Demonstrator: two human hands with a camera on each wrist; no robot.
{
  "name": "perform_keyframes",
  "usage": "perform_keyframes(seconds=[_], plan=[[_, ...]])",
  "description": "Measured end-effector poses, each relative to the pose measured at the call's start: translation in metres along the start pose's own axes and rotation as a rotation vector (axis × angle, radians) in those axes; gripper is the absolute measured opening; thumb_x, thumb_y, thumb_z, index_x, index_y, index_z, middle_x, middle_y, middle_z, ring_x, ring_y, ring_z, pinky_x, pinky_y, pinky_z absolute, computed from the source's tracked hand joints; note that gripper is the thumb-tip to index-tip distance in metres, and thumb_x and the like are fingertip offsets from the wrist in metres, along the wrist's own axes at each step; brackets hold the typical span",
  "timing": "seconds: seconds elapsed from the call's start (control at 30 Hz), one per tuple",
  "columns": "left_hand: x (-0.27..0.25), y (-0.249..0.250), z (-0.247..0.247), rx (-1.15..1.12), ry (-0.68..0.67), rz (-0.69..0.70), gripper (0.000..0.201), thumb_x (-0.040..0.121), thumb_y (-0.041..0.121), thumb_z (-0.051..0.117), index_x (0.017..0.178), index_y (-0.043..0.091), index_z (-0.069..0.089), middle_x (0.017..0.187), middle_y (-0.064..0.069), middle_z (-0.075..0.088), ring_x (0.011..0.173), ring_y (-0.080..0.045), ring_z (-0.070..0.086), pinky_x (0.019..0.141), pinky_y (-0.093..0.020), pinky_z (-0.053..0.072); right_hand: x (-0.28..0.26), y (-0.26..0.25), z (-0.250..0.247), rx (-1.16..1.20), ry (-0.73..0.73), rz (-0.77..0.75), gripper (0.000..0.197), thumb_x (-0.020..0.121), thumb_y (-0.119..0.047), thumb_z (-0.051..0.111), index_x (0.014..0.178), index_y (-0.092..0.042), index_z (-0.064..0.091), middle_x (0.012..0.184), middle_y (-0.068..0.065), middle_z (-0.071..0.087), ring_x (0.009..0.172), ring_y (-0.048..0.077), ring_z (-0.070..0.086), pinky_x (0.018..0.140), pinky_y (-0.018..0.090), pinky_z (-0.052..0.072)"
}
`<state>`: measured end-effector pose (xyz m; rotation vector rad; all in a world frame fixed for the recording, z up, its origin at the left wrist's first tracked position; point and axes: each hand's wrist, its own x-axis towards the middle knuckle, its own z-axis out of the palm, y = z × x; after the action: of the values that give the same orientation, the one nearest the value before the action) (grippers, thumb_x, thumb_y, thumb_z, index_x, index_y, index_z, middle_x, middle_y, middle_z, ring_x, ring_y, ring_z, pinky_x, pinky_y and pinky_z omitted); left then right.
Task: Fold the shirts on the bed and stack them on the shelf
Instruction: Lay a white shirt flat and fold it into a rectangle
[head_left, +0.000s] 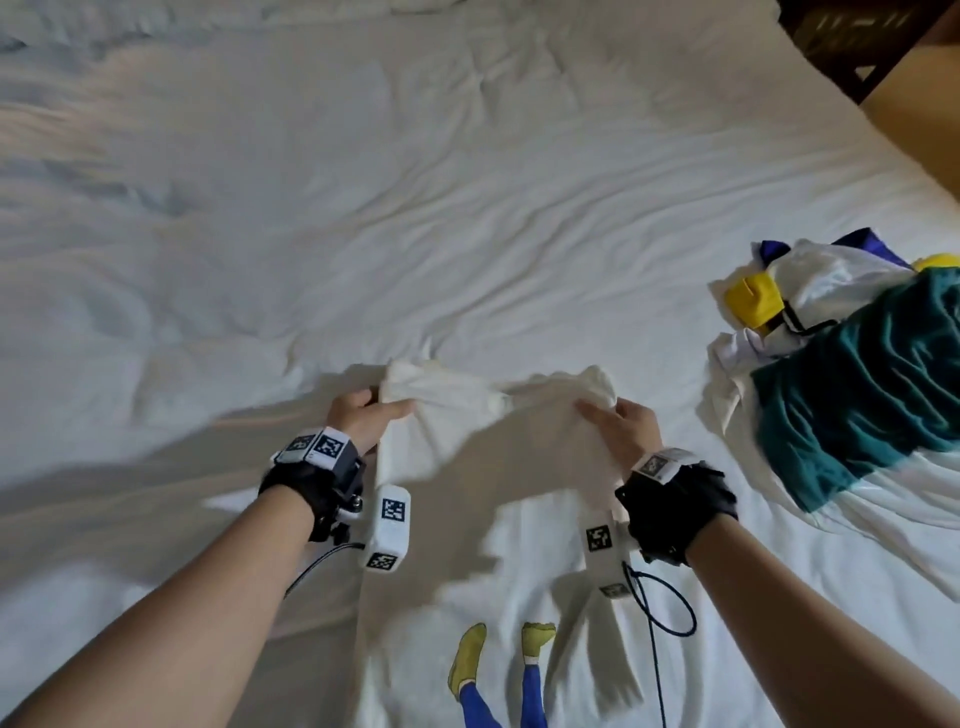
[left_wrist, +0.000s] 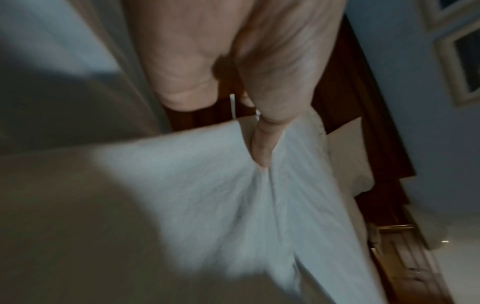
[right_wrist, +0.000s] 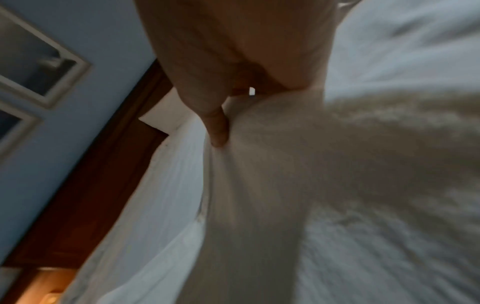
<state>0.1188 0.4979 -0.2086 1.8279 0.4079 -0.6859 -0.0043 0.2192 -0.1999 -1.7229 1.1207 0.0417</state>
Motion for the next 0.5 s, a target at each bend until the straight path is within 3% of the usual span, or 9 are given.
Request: perform_keyframes(seconds=[0.1, 0.17, 0.23, 0.33, 0.4, 0.5], plan=[[-0.023, 0.044, -0.016, -0.237, -0.004, 0.152, 0.023, 0.074, 0.017, 0.082, 0.095, 0.011, 0.073, 0.104, -0.013, 0.073, 0.105, -0.032, 0.067, 0.101, -0.053, 0.047, -0.012, -0.046, -0.007, 0.206, -0.008, -0.176, 0.018, 0.075, -0.03, 0.075, 0.075, -0.013, 0.069, 0.082, 0.011, 0.07, 0.076, 0.021, 0.061, 0.071, 0.038, 0.051], [-0.042, 0.089, -0.036, -0.337, -0.018, 0.311, 0.017, 0.082, 0.01, 0.075, 0.098, 0.011, 0.072, 0.109, -0.016, 0.071, 0.104, -0.031, 0.066, 0.102, -0.053, 0.045, -0.025, -0.094, -0.016, 0.32, -0.018, -0.302, 0.008, 0.085, -0.016, 0.07, 0.077, -0.015, 0.068, 0.076, 0.006, 0.067, 0.068, 0.014, 0.057, 0.063, 0.027, 0.047], [-0.061, 0.137, -0.058, -0.374, -0.031, 0.461, 0.014, 0.085, 0.008, 0.07, 0.098, 0.013, 0.071, 0.11, -0.016, 0.07, 0.103, -0.031, 0.066, 0.1, -0.052, 0.047, -0.038, -0.147, -0.029, 0.453, -0.036, -0.424, 0.01, 0.088, -0.008, 0.064, 0.082, -0.015, 0.069, 0.073, 0.001, 0.065, 0.062, 0.009, 0.056, 0.06, 0.022, 0.047], [-0.091, 0.192, -0.089, -0.458, -0.036, 0.628, 0.013, 0.087, 0.008, 0.067, 0.094, 0.017, 0.072, 0.1, -0.008, 0.072, 0.094, -0.027, 0.067, 0.088, -0.044, 0.054, -0.057, -0.207, -0.046, 0.625, -0.095, -0.546, 0.011, 0.085, -0.007, 0.063, 0.085, -0.015, 0.071, 0.079, 0.002, 0.066, 0.074, 0.017, 0.058, 0.069, 0.032, 0.047], [-0.108, 0.207, -0.104, -0.506, -0.043, 0.687, 0.012, 0.087, 0.01, 0.067, 0.092, 0.02, 0.073, 0.1, -0.006, 0.071, 0.096, -0.024, 0.067, 0.087, -0.042, 0.054, -0.069, -0.226, -0.051, 0.671, -0.109, -0.581, 0.017, 0.086, -0.004, 0.06, 0.082, -0.016, 0.071, 0.077, 0.0, 0.064, 0.076, 0.016, 0.055, 0.069, 0.033, 0.044], [-0.119, 0.188, -0.118, -0.508, -0.028, 0.718, 0.015, 0.086, 0.01, 0.067, 0.095, 0.02, 0.073, 0.102, -0.004, 0.072, 0.097, -0.023, 0.067, 0.087, -0.039, 0.053, -0.085, -0.222, -0.048, 0.671, -0.169, -0.627, 0.028, 0.086, 0.007, 0.052, 0.086, -0.015, 0.07, 0.082, 0.0, 0.068, 0.082, 0.015, 0.061, 0.075, 0.031, 0.053]])
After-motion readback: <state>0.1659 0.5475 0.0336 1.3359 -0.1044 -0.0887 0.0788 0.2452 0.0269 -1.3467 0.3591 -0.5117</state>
